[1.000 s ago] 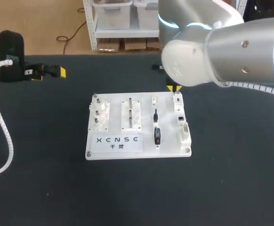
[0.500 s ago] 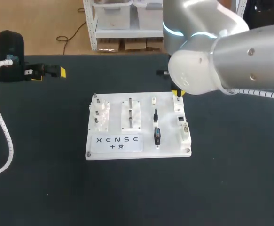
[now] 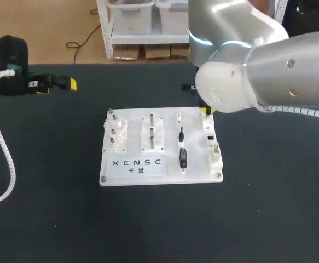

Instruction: Insert the USB connector, Ethernet cable, and multi-pin plug into their matching sockets one by one.

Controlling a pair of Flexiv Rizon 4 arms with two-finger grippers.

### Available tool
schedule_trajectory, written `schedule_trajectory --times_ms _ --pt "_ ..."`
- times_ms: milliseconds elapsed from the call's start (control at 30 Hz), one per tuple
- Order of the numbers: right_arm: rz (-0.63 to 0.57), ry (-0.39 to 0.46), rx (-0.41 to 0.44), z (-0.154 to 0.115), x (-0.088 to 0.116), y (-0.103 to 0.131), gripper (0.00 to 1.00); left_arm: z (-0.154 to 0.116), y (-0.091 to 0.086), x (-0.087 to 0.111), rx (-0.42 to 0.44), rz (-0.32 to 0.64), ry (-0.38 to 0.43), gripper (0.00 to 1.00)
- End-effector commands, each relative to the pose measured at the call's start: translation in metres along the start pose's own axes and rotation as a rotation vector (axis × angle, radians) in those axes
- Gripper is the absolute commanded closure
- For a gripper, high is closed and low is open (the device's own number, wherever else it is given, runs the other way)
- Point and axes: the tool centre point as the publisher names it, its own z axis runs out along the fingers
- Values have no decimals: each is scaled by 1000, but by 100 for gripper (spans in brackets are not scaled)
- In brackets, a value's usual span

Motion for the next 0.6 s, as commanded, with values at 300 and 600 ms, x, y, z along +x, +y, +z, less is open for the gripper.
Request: schedule_trajectory --times_ms 300,600 --pt "9 0 11 5 1 -1 100 0 0 0 0 0 0 0" --pt "11 -1 13 7 -3 0 100 0 0 0 0 0 0 0"
